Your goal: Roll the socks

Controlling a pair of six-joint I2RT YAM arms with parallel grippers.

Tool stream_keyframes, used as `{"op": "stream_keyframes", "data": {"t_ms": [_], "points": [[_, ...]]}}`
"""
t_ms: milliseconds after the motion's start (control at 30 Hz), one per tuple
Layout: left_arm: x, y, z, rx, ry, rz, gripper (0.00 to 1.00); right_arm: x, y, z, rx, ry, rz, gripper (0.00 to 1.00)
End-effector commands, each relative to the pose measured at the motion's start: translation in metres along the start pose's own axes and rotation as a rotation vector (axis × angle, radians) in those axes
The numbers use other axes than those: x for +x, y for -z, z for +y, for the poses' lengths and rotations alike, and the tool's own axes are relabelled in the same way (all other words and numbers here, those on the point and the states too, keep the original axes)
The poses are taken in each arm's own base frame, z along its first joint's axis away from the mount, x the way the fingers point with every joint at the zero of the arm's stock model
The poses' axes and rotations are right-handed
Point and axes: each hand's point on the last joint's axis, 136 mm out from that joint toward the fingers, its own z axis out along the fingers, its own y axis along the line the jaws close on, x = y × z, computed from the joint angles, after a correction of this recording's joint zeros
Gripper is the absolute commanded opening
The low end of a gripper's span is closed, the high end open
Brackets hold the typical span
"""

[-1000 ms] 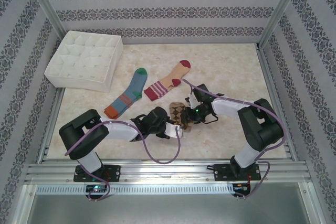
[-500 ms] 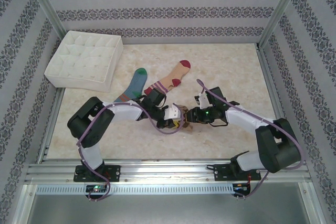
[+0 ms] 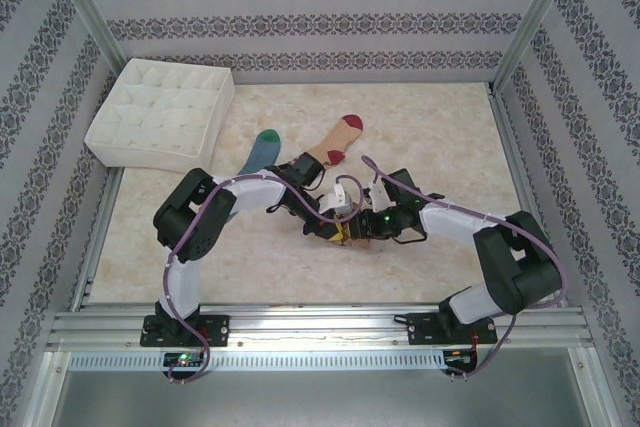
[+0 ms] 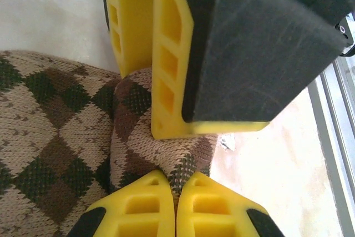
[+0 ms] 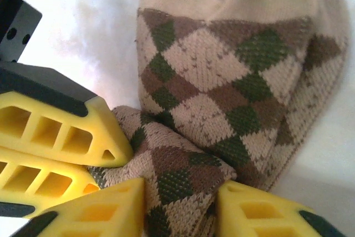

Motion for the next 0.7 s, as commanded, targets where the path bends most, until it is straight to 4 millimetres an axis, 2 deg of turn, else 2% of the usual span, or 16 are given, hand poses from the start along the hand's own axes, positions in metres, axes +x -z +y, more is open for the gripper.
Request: {"op": "stream_keyframes", "data": {"t_ms": [0,67,167,367,500,567,667], "points": [[0.041,-0.006,0.003,-0.023,0.133,0.108,0.03,0.008,-0.01,-0.005,0.038,0.002,0.057,0.23],[0.04,-0.004,0.007,-0.069,0.096,0.094,0.12,0.012,-0.014,-0.013,0.078,-0.022,0.088,0.13],[0.026,0.002,0.01,-0.165,-0.035,0.027,0.2,0.019,-0.019,-0.024,0.123,-0.068,0.131,0.05],[-0.009,0.034,0.007,-0.462,-0.37,-0.145,0.33,0.025,-0.024,-0.027,0.131,-0.104,0.167,0.03],[-0.016,0.056,0.004,-0.653,-0.519,-0.195,0.39,0.024,-0.024,-0.025,0.132,-0.109,0.173,0.03],[-0.015,0.055,-0.004,-0.703,-0.62,-0.152,0.41,0.025,-0.025,-0.024,0.129,-0.11,0.18,0.03],[-0.014,0.043,-0.014,-0.744,-0.741,-0.07,0.42,0.025,-0.027,-0.023,0.126,-0.112,0.19,0.03]]}}
